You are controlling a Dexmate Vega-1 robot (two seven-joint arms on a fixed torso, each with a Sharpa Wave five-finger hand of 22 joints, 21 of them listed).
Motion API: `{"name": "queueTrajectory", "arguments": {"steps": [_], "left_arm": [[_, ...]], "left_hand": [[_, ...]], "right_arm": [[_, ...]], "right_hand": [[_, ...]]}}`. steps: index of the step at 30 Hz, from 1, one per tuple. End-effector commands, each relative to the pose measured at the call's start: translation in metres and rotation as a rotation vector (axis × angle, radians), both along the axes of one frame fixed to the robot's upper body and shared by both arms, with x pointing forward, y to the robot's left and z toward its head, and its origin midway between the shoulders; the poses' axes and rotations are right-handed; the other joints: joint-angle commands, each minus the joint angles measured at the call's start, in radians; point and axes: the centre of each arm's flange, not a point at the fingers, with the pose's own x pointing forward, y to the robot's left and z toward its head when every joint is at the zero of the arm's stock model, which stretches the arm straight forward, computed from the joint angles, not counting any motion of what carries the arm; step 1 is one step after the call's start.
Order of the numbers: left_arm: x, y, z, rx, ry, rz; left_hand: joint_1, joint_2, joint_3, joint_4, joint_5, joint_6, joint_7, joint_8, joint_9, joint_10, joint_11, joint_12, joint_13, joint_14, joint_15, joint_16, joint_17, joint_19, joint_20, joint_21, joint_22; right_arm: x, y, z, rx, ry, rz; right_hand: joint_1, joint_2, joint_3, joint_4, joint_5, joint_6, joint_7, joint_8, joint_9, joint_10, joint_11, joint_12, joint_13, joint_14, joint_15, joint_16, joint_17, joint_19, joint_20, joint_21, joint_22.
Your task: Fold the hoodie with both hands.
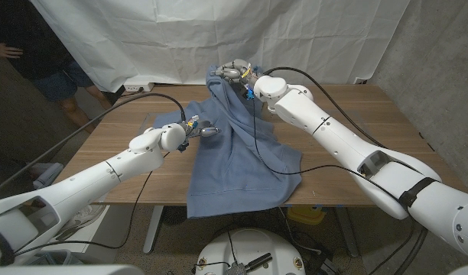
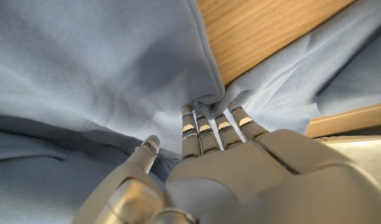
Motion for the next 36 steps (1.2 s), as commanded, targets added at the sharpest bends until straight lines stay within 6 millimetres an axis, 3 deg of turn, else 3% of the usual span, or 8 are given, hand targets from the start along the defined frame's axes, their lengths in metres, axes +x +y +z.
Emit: {"name": "queueTrajectory", "arguments": {"steps": [1, 27, 32, 36], "left_arm": [[-0.006, 0.001, 0.001, -0.007, -0.011, 0.007], [-0.032, 0.019, 0.009, -0.099, -0.118, 0.043], [-0.045, 0.027, 0.014, -0.122, -0.161, 0.063], [-0.067, 0.037, 0.024, -0.156, -0.247, 0.08]], "left_hand": [[0.001, 0.06, 0.006, 0.004, 0.0, -0.006, 0.002, 0.007, 0.003, -0.005, -0.002, -0.002, 0.004, -0.005, -0.039, 0.001, 0.001, 0.011, -0.001, -0.001, 0.004], [0.003, 0.062, 0.008, 0.002, 0.0, -0.01, 0.003, 0.01, 0.003, -0.009, -0.002, -0.002, 0.004, -0.005, -0.038, 0.001, 0.001, 0.015, 0.001, -0.003, 0.004], [0.004, 0.063, 0.009, 0.002, 0.0, -0.011, 0.003, 0.01, 0.003, -0.009, 0.001, -0.001, 0.004, -0.005, -0.038, 0.001, 0.001, 0.015, 0.001, -0.004, 0.004], [0.004, 0.063, 0.009, 0.001, 0.0, -0.006, 0.002, 0.013, 0.003, -0.005, 0.003, 0.001, 0.004, -0.004, -0.038, 0.002, 0.0, 0.015, 0.0, -0.004, 0.004]], "right_arm": [[0.012, 0.025, -0.012, -0.057, 0.018, 0.029], [0.04, 0.042, -0.051, -0.047, 0.085, 0.041], [0.042, 0.042, -0.055, -0.042, 0.088, 0.034], [0.046, 0.044, -0.06, -0.042, 0.096, 0.033]], "right_hand": [[0.032, 0.032, 0.003, 0.003, 0.004, 0.036, 0.025, 0.004, 0.005, 0.001, 0.002, 0.003, 0.001, 0.034, -0.079, -0.006, 0.002, -0.005, 0.0, 0.008, 0.0], [0.029, 0.032, -0.001, 0.005, 0.005, 0.034, 0.021, -0.002, 0.009, -0.001, 0.002, 0.001, 0.003, 0.034, -0.079, -0.031, -0.006, -0.031, -0.004, 0.038, -0.02], [0.029, 0.033, -0.001, 0.006, 0.005, 0.035, 0.019, -0.003, 0.009, -0.002, 0.002, 0.001, 0.004, 0.035, -0.079, -0.036, -0.007, -0.034, -0.005, 0.043, -0.024], [0.028, 0.033, -0.002, 0.006, 0.005, 0.035, 0.021, -0.003, 0.009, -0.006, 0.002, 0.001, 0.007, 0.038, -0.079, -0.038, -0.007, -0.038, -0.005, 0.047, -0.027]]}}
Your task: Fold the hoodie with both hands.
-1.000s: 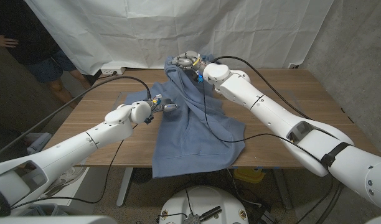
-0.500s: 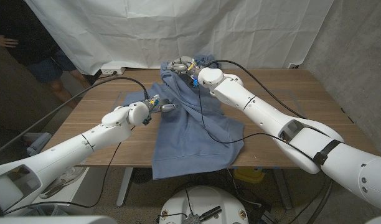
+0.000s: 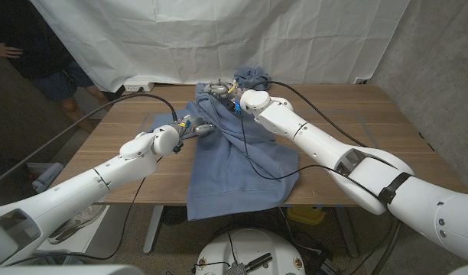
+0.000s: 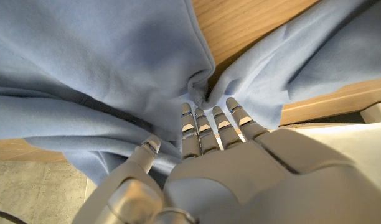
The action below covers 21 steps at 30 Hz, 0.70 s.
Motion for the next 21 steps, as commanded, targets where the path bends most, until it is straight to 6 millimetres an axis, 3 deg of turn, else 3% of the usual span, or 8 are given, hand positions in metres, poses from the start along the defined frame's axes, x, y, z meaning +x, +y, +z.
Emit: {"name": "queueTrajectory", "arguments": {"steps": [1, 21], "left_arm": [[-0.035, 0.019, 0.016, -0.066, -0.139, 0.044], [-0.106, 0.056, 0.031, -0.197, -0.422, 0.083]], "left_hand": [[0.004, 0.063, 0.01, 0.001, 0.0, 0.001, -0.001, 0.001, 0.002, 0.003, 0.008, 0.001, 0.004, -0.004, -0.038, 0.001, 0.0, 0.008, 0.0, -0.001, 0.004], [0.008, 0.063, 0.014, -0.002, 0.0, 0.007, 0.0, 0.004, 0.002, 0.014, 0.009, 0.005, 0.004, 0.012, -0.037, 0.006, -0.001, 0.013, 0.001, -0.003, 0.004]], "right_arm": [[0.01, 0.005, -0.017, 0.003, 0.028, -0.01], [0.031, 0.032, -0.035, -0.046, 0.064, 0.003]], "right_hand": [[0.027, 0.032, 0.001, 0.004, 0.006, 0.031, 0.024, 0.006, 0.004, -0.005, 0.0, 0.001, 0.007, 0.038, -0.079, -0.007, 0.002, -0.008, -0.001, 0.008, -0.001], [0.025, 0.032, -0.002, 0.005, 0.006, 0.032, 0.023, 0.001, 0.003, -0.007, -0.001, 0.0, 0.009, 0.041, -0.079, -0.017, 0.008, -0.024, -0.004, 0.029, -0.015]]}}
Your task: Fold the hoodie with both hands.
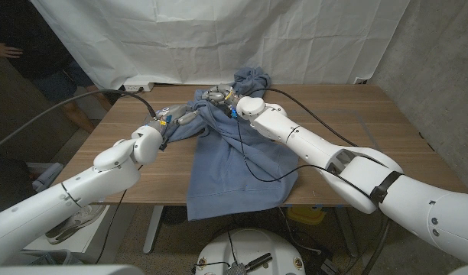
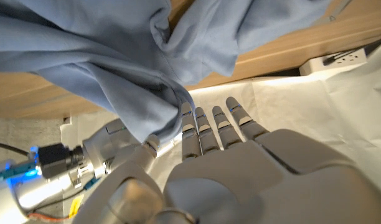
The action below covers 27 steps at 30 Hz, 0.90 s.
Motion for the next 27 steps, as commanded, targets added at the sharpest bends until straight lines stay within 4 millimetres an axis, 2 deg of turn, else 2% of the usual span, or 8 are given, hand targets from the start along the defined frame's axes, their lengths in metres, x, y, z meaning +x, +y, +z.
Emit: {"name": "queueTrajectory", "arguments": {"steps": [1, 7, 11, 19, 24, 27], "left_arm": [[-0.038, 0.018, 0.009, -0.065, -0.173, 0.016], [-0.046, 0.024, 0.006, -0.127, -0.268, -0.029], [-0.046, 0.026, 0.003, -0.16, -0.32, -0.065], [-0.046, 0.025, 0.002, -0.186, -0.375, -0.118], [-0.046, 0.023, 0.003, -0.189, -0.388, -0.138], [-0.045, 0.023, 0.004, -0.188, -0.39, -0.145]], "left_hand": [[0.009, 0.063, 0.007, -0.001, 0.0, 0.003, -0.005, 0.002, 0.001, 0.008, 0.003, 0.004, 0.004, 0.009, -0.033, 0.005, -0.001, 0.01, -0.003, -0.003, 0.004], [0.011, 0.063, 0.01, -0.003, -0.001, -0.018, -0.014, -0.004, 0.001, 0.003, 0.004, 0.002, 0.004, 0.018, -0.026, 0.006, -0.001, 0.015, -0.002, -0.003, 0.004], [0.017, 0.062, 0.015, -0.007, -0.001, -0.093, -0.046, -0.018, 0.001, -0.016, 0.006, -0.003, 0.004, 0.021, -0.012, 0.004, -0.001, 0.018, 0.005, -0.005, 0.005], [0.021, 0.062, 0.019, -0.011, -0.002, -0.145, -0.062, -0.019, 0.001, -0.022, 0.006, -0.002, 0.004, 0.021, -0.009, 0.002, -0.001, 0.02, 0.009, -0.008, 0.005], [0.023, 0.062, 0.021, -0.013, -0.002, -0.154, -0.067, -0.016, 0.001, -0.021, 0.002, -0.001, 0.004, 0.023, -0.012, 0.003, -0.001, 0.024, 0.007, -0.007, 0.005], [0.024, 0.062, 0.022, -0.014, -0.002, -0.16, -0.064, -0.015, 0.001, -0.021, 0.004, -0.001, 0.004, 0.024, -0.013, 0.003, -0.001, 0.025, 0.007, -0.007, 0.005]], "right_arm": [[0.012, 0.019, -0.014, -0.041, 0.025, 0.013], [0.018, 0.025, -0.02, -0.07, 0.038, 0.01], [0.023, 0.028, -0.024, -0.095, 0.044, 0.001], [0.033, 0.032, -0.037, -0.158, 0.101, -0.062], [0.035, 0.03, -0.045, -0.191, 0.133, -0.098], [0.037, 0.028, -0.046, -0.2, 0.142, -0.106]], "right_hand": [[0.025, 0.032, -0.002, 0.005, 0.003, 0.032, 0.023, 0.007, 0.004, -0.005, 0.002, 0.0, 0.004, 0.04, -0.079, -0.004, 0.004, -0.007, 0.003, 0.007, -0.001], [0.025, 0.032, -0.002, 0.005, 0.003, 0.03, 0.022, 0.005, 0.005, -0.006, -0.001, 0.0, 0.005, 0.037, -0.08, -0.011, 0.0, -0.013, 0.003, 0.012, -0.005], [0.024, 0.033, -0.003, 0.006, 0.003, 0.029, 0.016, 0.003, 0.005, -0.01, -0.002, -0.001, 0.008, 0.035, -0.081, -0.026, -0.011, -0.024, 0.003, 0.017, -0.011], [0.019, 0.036, -0.011, 0.01, 0.0, 0.021, 0.005, -0.003, 0.005, -0.024, -0.007, -0.015, -0.003, 0.022, -0.082, -0.066, -0.047, -0.055, -0.002, 0.026, -0.021], [0.023, 0.03, -0.027, 0.005, -0.006, -0.002, 0.002, -0.019, 0.003, -0.044, -0.003, -0.047, -0.035, 0.013, -0.082, -0.143, -0.163, -0.088, 0.009, 0.041, -0.033], [0.017, 0.039, -0.033, 0.011, -0.014, -0.031, 0.003, -0.036, 0.001, -0.063, 0.009, -0.071, -0.057, 0.007, -0.079, -0.172, -0.212, -0.11, 0.015, 0.045, -0.038]]}}
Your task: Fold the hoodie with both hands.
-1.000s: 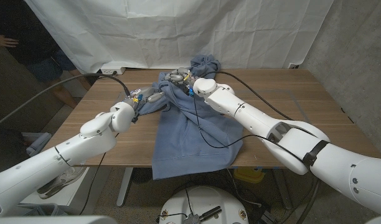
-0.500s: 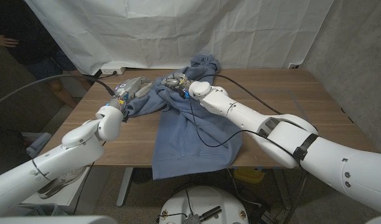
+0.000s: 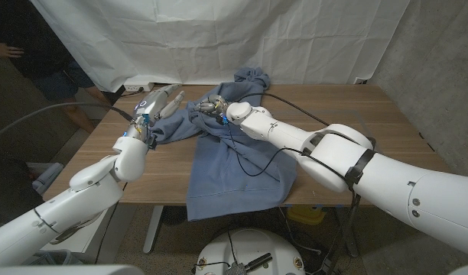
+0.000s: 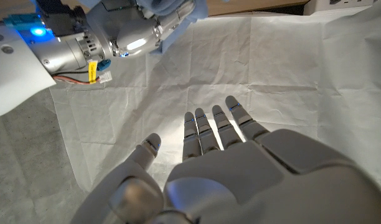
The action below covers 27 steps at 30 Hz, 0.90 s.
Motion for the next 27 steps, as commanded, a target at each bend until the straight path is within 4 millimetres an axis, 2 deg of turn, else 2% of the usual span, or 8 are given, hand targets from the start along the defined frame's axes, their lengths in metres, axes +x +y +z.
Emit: {"name": "queueTrajectory", "arguments": {"steps": [1, 6, 8, 9, 11, 14, 21, 27], "left_arm": [[-0.004, -0.001, 0.004, -0.019, -0.075, -0.058], [-0.001, -0.003, 0.004, -0.015, -0.071, -0.068], [0.0, -0.004, 0.004, -0.014, -0.069, -0.069], [0.001, -0.004, 0.004, -0.013, -0.067, -0.071], [0.003, -0.005, 0.004, -0.013, -0.061, -0.076], [0.005, -0.006, 0.004, -0.009, -0.058, -0.078], [0.009, -0.008, 0.005, -0.01, -0.052, -0.088], [0.013, -0.009, 0.005, -0.011, -0.04, -0.096]], "left_hand": [[0.003, 0.059, 0.01, -0.002, -0.002, -0.014, 0.002, 0.005, 0.001, -0.002, -0.001, -0.001, 0.004, 0.012, -0.012, 0.002, 0.003, 0.007, -0.001, 0.0, 0.005], [0.004, 0.059, 0.011, -0.002, -0.002, -0.021, 0.003, 0.006, 0.001, -0.002, 0.002, -0.001, 0.004, 0.012, -0.013, 0.002, 0.003, 0.008, -0.001, 0.0, 0.005], [0.005, 0.059, 0.012, -0.002, -0.002, -0.022, 0.003, 0.008, 0.001, -0.003, -0.004, -0.001, 0.004, 0.012, -0.012, 0.002, 0.003, 0.008, -0.002, -0.001, 0.005], [0.005, 0.059, 0.012, -0.002, -0.002, -0.022, 0.004, 0.008, 0.001, -0.004, -0.003, -0.001, 0.004, 0.012, -0.013, 0.002, 0.003, 0.008, -0.001, -0.001, 0.005], [0.005, 0.059, 0.012, -0.003, -0.002, -0.022, 0.003, 0.009, 0.001, -0.004, 0.0, -0.001, 0.004, 0.012, -0.013, 0.002, 0.003, 0.007, -0.002, -0.002, 0.005], [0.006, 0.059, 0.013, -0.002, -0.002, -0.023, 0.004, 0.011, 0.001, -0.005, 0.006, 0.0, 0.004, 0.011, -0.014, 0.001, 0.004, 0.007, -0.003, -0.002, 0.005], [0.006, 0.06, 0.014, -0.002, -0.002, -0.03, 0.004, 0.012, 0.001, -0.008, 0.002, -0.001, 0.004, 0.01, -0.013, 0.001, 0.004, 0.007, -0.004, -0.004, 0.005], [0.006, 0.06, 0.015, -0.002, -0.002, -0.032, 0.003, 0.013, 0.001, -0.01, 0.0, -0.001, 0.004, 0.008, -0.013, 0.0, 0.004, 0.005, -0.004, -0.005, 0.005]], "right_arm": [[0.009, -0.006, -0.017, -0.081, 0.066, -0.08], [0.01, -0.009, -0.017, -0.11, 0.065, -0.077], [0.011, -0.011, -0.017, -0.117, 0.071, -0.071], [0.011, -0.012, -0.016, -0.119, 0.072, -0.072], [0.012, -0.015, -0.013, -0.126, 0.074, -0.049], [0.013, -0.017, -0.009, -0.131, 0.069, -0.033], [0.013, -0.027, -0.003, -0.096, 0.087, 0.058], [0.003, -0.04, 0.01, -0.069, 0.035, 0.154]], "right_hand": [[0.008, 0.026, -0.01, 0.004, -0.009, -0.037, 0.004, -0.018, -0.001, -0.033, 0.004, -0.028, -0.025, 0.007, -0.075, -0.038, -0.062, -0.026, -0.009, 0.013, -0.005], [-0.036, 0.036, -0.03, 0.029, -0.019, -0.083, 0.012, -0.048, -0.007, -0.072, 0.02, -0.066, -0.054, -0.035, -0.063, -0.077, -0.119, -0.058, 0.012, 0.015, -0.013], [-0.093, 0.035, -0.052, 0.056, -0.021, -0.127, 0.01, -0.075, -0.015, -0.114, 0.031, -0.101, -0.079, -0.064, -0.04, -0.104, -0.166, -0.086, 0.035, 0.011, -0.017], [-0.119, 0.04, -0.053, 0.069, -0.02, -0.158, 0.007, -0.092, -0.021, -0.139, 0.043, -0.122, -0.093, -0.107, -0.007, -0.142, -0.202, -0.099, 0.051, 0.008, -0.018], [-0.172, 0.033, -0.064, 0.092, -0.022, -0.202, 0.016, -0.113, -0.032, -0.199, 0.072, -0.162, -0.114, -0.138, 0.026, -0.189, -0.257, -0.115, 0.076, 0.002, -0.019], [-0.228, 0.019, -0.074, 0.114, -0.022, -0.256, 0.014, -0.128, -0.045, -0.262, 0.097, -0.211, -0.14, -0.18, 0.059, -0.25, -0.32, -0.133, 0.097, -0.007, -0.021], [-0.324, -0.001, -0.084, 0.141, -0.024, -0.347, 0.031, -0.13, -0.071, -0.378, 0.137, -0.309, -0.194, -0.305, 0.135, -0.384, -0.441, -0.183, 0.135, -0.042, -0.023], [-0.376, -0.009, -0.095, 0.158, -0.024, -0.388, 0.033, -0.13, -0.082, -0.428, 0.149, -0.351, -0.214, -0.345, 0.164, -0.423, -0.475, -0.202, 0.156, -0.059, -0.024]]}}
